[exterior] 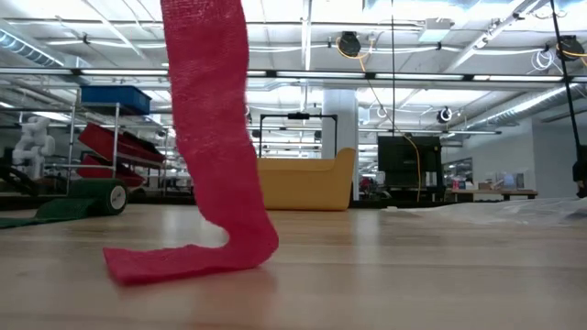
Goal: Roll bandage
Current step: Roll the red bandage
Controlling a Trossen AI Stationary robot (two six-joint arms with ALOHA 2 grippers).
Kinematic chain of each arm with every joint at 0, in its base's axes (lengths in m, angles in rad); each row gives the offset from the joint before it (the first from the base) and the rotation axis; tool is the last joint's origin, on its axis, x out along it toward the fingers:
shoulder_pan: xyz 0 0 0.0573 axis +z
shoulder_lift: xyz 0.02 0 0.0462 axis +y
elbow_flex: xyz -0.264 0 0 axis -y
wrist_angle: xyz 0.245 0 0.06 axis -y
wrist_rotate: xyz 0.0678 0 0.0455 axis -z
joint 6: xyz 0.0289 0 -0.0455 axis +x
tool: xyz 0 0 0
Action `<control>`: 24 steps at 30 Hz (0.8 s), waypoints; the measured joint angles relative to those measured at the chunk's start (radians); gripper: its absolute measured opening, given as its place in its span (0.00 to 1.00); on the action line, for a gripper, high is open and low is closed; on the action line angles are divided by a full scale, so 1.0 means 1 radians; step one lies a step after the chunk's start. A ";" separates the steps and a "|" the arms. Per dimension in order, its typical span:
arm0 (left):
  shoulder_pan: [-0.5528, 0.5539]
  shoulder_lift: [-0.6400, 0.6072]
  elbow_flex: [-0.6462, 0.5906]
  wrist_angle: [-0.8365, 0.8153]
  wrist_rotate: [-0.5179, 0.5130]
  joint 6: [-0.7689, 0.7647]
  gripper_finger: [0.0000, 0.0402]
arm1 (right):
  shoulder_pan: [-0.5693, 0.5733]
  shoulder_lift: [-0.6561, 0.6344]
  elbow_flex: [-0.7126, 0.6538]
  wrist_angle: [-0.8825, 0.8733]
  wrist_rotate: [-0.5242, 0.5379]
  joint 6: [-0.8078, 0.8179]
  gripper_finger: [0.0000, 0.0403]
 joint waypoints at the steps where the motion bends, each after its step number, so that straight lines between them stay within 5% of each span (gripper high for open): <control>1: -0.001 0.000 0.006 -0.001 0.000 0.012 0.14 | -0.008 0.000 0.000 -0.010 -0.014 0.012 0.38; 24: -0.042 0.000 0.020 -0.034 -0.049 0.103 0.14 | -0.105 0.000 0.000 -0.053 -0.268 0.219 0.39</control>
